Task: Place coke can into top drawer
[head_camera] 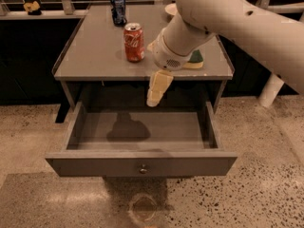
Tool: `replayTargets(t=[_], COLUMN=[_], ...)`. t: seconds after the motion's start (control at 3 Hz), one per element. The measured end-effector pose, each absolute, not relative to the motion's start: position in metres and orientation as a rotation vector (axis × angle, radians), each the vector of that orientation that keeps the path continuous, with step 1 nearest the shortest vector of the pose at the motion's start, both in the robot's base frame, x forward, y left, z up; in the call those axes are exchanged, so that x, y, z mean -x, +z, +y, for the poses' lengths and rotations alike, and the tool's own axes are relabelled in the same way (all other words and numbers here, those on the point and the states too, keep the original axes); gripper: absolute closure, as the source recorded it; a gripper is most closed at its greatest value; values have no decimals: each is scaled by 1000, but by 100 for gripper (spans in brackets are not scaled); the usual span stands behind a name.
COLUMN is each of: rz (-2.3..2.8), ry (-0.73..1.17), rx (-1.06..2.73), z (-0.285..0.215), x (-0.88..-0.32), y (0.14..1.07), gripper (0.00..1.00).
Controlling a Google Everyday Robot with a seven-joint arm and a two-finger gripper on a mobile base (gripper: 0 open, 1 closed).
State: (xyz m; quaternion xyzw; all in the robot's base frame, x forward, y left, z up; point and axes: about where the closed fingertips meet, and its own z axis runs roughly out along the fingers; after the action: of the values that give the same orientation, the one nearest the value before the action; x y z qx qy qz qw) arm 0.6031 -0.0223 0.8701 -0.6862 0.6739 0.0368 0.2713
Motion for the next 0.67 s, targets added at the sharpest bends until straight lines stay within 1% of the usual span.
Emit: replayTargets(t=[0.67], rz=[1678], ry=[57], rx=[1753], z=[23], x=[-678], y=[875], gripper=[0])
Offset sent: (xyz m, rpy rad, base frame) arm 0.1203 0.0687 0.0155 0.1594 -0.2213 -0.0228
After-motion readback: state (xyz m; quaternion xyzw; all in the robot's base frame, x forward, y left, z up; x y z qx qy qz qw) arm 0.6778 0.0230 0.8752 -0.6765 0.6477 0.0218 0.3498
